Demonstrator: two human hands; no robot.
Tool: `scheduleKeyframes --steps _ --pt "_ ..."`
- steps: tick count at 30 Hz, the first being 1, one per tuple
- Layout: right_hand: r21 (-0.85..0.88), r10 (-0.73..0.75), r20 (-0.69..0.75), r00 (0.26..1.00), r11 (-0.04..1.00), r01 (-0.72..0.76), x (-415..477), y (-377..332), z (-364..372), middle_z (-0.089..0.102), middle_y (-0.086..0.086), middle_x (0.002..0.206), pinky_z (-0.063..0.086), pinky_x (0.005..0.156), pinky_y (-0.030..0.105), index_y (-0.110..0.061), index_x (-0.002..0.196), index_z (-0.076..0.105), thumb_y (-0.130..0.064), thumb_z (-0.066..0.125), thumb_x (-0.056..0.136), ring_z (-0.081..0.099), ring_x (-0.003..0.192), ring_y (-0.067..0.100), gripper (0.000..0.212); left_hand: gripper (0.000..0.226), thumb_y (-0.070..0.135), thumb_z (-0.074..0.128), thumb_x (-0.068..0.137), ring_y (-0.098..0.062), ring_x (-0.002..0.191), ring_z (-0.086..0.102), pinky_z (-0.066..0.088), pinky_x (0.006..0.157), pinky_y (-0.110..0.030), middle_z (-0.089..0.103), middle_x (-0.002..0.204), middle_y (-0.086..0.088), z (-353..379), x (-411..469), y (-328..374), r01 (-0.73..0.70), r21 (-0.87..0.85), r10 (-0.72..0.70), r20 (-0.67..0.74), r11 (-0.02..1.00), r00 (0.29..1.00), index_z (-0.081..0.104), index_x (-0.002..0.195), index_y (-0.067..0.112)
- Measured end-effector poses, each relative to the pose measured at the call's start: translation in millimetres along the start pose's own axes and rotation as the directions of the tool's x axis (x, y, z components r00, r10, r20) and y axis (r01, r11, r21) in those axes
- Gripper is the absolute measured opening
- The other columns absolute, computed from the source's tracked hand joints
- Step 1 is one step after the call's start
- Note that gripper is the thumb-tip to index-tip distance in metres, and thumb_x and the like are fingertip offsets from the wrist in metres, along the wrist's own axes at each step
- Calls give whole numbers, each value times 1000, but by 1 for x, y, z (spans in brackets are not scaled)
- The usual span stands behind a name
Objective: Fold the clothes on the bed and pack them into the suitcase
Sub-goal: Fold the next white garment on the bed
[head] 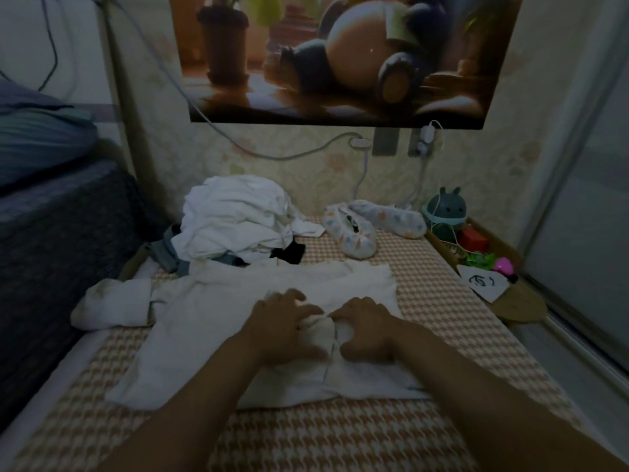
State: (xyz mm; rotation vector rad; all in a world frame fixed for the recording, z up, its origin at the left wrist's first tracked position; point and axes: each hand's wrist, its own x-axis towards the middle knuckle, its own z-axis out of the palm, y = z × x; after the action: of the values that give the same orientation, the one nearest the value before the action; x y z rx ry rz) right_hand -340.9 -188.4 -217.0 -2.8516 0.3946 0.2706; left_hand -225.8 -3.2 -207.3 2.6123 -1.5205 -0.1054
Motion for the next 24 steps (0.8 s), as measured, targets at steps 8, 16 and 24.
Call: scheduleKeyframes --steps 8,16,24 --pt "-9 -117 -177 977 993 117 -1 -6 0 52 9 134 32 102 27 -23 134 57 0 57 87 45 128 26 52 10 11 70 76 -23 84 62 42 75 -24 69 87 -3 -15 -18 -49 -59 -42 51 -187 997 981 74 74 20" --pt "-191 -109 -18 994 976 103 -6 -23 -9 54 -2 126 42 99 30 -29 118 67 -19 64 85 54 114 20 35 13 32 57 82 -17 87 58 37 88 -31 64 83 8 -28 -64 -99 263 312 -230 -140 913 963 63 71 29" --pt "-52 -182 37 983 982 184 16 -87 3 49 6 125 43 89 34 -24 137 49 -8 61 86 51 112 25 55 71 40 66 82 -24 104 50 45 77 -27 45 131 -14 -3 -62 -102 629 -203 -594 209 751 777 34 137 7"
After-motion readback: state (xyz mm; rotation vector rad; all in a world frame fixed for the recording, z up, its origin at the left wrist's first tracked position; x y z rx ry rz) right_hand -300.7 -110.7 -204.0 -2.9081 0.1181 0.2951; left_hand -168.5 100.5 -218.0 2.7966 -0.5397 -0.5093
